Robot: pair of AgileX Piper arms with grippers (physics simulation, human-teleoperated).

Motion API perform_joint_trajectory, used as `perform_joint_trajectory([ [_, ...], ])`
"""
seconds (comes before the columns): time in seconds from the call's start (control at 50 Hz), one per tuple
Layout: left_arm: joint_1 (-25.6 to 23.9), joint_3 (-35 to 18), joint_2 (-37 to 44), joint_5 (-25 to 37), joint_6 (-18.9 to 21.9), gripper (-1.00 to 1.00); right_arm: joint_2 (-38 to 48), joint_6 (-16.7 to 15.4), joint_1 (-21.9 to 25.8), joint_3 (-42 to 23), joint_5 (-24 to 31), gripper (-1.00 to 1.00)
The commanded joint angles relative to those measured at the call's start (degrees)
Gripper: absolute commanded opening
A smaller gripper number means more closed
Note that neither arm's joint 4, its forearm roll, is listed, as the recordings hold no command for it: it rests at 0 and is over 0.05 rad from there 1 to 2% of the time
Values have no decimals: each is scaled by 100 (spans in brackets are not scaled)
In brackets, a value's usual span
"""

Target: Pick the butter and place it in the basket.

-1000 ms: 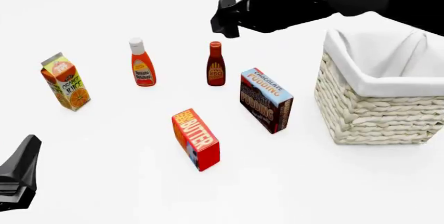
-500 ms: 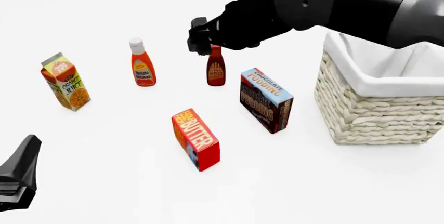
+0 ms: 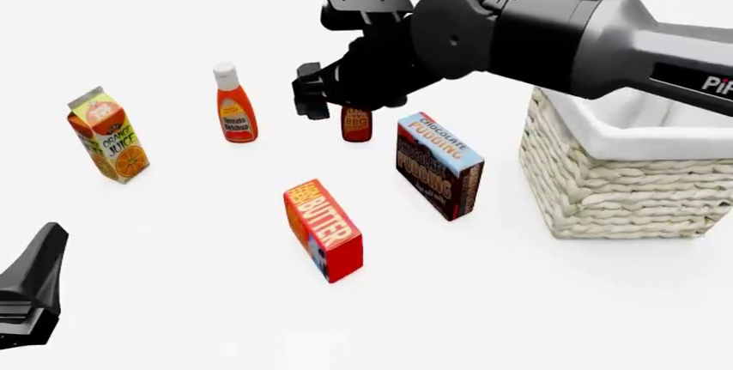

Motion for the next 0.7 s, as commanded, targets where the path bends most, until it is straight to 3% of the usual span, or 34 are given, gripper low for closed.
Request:
perform_joint_trajectory([
  [0.02,1,0,0,0,0,100,138,94,89,154,-129,100],
  [0.7,1,0,0,0,-1,100,235,220,195,522,-424,100],
])
